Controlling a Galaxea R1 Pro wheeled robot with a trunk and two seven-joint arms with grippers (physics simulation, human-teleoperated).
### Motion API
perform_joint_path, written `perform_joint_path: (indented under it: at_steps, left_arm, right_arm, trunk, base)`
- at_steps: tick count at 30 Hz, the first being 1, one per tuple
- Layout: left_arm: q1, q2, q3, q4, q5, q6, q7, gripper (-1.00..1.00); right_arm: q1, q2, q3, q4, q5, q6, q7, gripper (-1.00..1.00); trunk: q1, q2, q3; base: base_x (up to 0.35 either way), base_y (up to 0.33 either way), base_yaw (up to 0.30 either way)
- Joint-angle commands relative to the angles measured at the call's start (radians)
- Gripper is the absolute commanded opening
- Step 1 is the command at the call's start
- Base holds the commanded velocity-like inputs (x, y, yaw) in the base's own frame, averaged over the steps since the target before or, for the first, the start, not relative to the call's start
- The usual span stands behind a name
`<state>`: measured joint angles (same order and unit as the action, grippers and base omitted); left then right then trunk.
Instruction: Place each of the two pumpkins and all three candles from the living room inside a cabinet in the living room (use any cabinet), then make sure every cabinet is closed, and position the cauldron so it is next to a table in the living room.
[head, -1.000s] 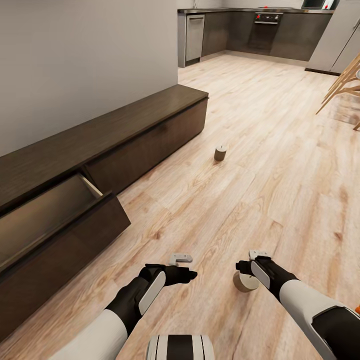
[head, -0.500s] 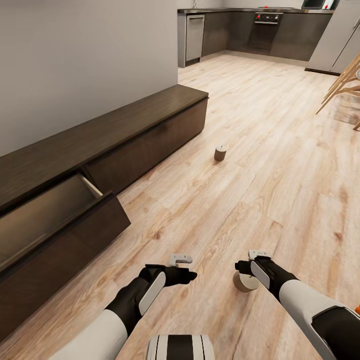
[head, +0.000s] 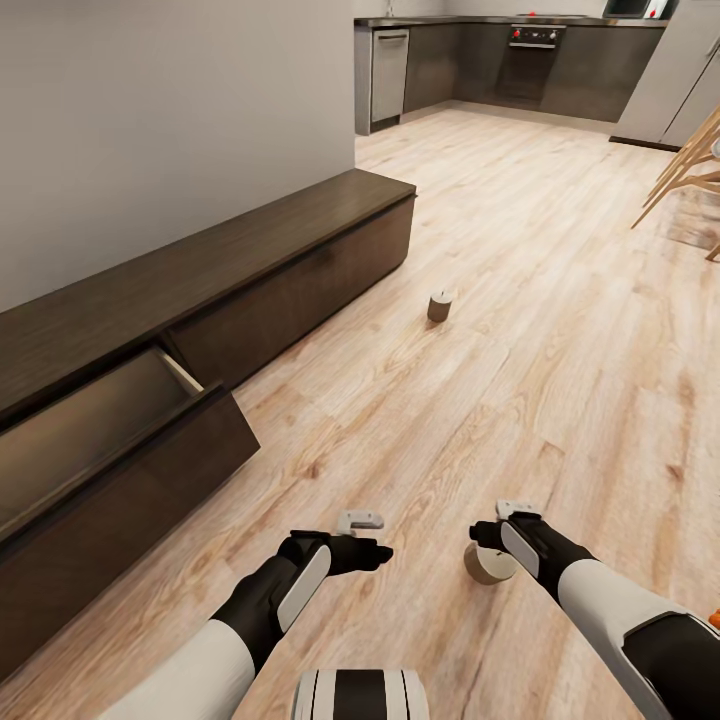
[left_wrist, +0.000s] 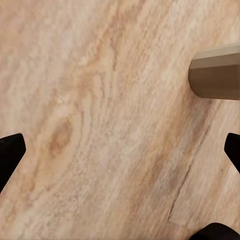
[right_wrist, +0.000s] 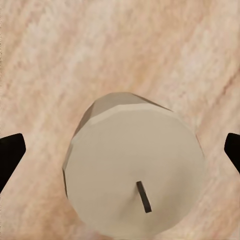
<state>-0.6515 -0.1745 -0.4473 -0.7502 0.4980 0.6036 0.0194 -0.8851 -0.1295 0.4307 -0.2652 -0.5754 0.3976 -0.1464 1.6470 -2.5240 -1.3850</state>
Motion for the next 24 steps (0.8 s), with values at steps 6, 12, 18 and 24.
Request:
perform_joint_path:
  at_steps: [6, 12, 18, 24]
  left_arm:
    - [0.000, 0.000, -0.001, 0.000, 0.004, 0.004, 0.002, 1.00]
    - [0.000, 0.000, -0.001, 0.000, 0.004, 0.004, 0.002, 1.00]
    - [0.000, 0.000, -0.001, 0.001, 0.004, 0.004, 0.002, 1.00]
    - [0.000, 0.000, -0.001, 0.006, 0.003, 0.004, 0.002, 1.00]
  right_arm:
    - [0.000, -0.002, 0.008, -0.003, -0.011, 0.009, 0.018, 1.00]
    - [0.000, -0.002, 0.007, -0.003, -0.011, 0.012, 0.043, 1.00]
    - [0.000, -0.002, 0.006, -0.003, -0.011, 0.011, 0.045, 1.00]
    - [0.000, -0.002, 0.006, -0.003, -0.011, 0.012, 0.045, 1.00]
  trunk:
    - [0.000, 0.000, -0.001]
    - [0.000, 0.000, -0.001]
    - [0.000, 0.000, -0.001]
    - [0.000, 0.000, -0.001]
  base:
    - [0.000, 0.000, 0.000]
    - [0.000, 0.000, 0.000]
    - [0.000, -0.012, 0.000]
    - [0.000, -0.191, 0.000]
